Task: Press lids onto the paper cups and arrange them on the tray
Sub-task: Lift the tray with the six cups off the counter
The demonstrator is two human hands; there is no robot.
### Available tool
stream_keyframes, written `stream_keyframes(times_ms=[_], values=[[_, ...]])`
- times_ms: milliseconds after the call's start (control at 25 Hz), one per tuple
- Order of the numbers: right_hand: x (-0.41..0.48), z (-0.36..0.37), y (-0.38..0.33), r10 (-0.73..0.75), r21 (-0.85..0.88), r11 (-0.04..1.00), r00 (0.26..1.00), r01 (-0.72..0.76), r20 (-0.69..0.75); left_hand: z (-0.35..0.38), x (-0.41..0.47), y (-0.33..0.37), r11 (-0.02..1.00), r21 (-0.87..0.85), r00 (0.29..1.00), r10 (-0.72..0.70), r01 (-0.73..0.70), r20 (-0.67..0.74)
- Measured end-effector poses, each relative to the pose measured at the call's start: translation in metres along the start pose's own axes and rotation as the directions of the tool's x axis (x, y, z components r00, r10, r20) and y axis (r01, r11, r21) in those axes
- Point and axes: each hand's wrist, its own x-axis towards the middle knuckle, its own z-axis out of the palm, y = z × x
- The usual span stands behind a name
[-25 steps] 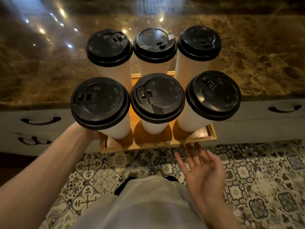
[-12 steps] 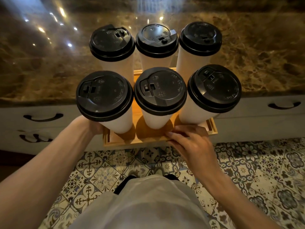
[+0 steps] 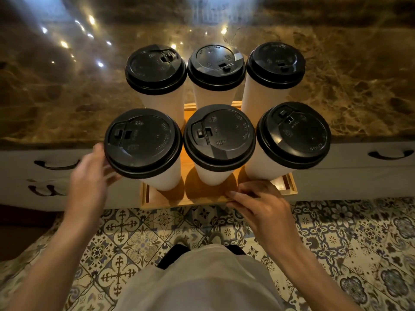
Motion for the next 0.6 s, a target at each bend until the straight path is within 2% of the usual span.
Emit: stream_keyframes(times_ms=[40, 80, 120, 160, 200, 240, 280, 360, 440, 600], values=[[0.001, -0.001, -0.001, 0.009, 0.018, 1.0, 1.0, -0.009, 0.005, -0.002, -0.013, -0.003, 0.993, 0.025, 0.993, 0.112, -0.113, 0.039], [-0.001, 0.0, 0.0, 0.014, 0.026, 1.0, 1.0, -0.014, 0.001, 0.0, -0.011, -0.009, 0.999, -0.041, 0.999, 0.038, -0.036, 0.036], [-0.001, 0.001, -0.001, 0.014, 0.011, 1.0, 1.0, -0.014, 0.004, 0.005, -0.017, -0.006, 0.998, 0.039, 0.998, 0.053, -0.054, 0.019], [-0.002, 0.003, -0.001, 0.021, 0.004, 1.0, 1.0, -0.021, -0.008, 0.009, -0.035, -0.006, 0.964, 0.145, 0.975, 0.22, -0.221, 0.021], [-0.001, 0.003, -0.001, 0.03, -0.001, 1.0, 1.0, -0.03, -0.006, 0.021, -0.048, -0.002, 0.906, 0.176, 0.923, 0.383, -0.385, 0.047], [-0.002, 0.005, -0.001, 0.035, -0.006, 0.999, 0.999, -0.035, -0.011, 0.037, -0.053, 0.01, 0.848, 0.154, 0.862, 0.499, -0.507, 0.091], [-0.002, 0.006, -0.002, 0.041, 0.002, 0.999, 0.999, -0.041, -0.009, 0.053, -0.05, 0.025, 0.818, 0.132, 0.827, 0.542, -0.56, 0.147], [-0.005, 0.007, -0.001, 0.052, 0.028, 0.998, 0.999, -0.051, -0.01, 0.075, -0.042, 0.032, 0.818, 0.141, 0.816, 0.51, -0.558, 0.273], [-0.006, 0.008, 0.0, 0.05, 0.033, 0.998, 0.998, -0.049, -0.037, 0.085, -0.03, 0.03, 0.801, 0.246, 0.819, 0.448, -0.545, 0.358], [-0.005, 0.011, -0.001, 0.044, 0.048, 0.998, 0.996, -0.041, -0.076, 0.097, -0.022, 0.015, 0.788, 0.325, 0.843, 0.421, -0.523, 0.335]])
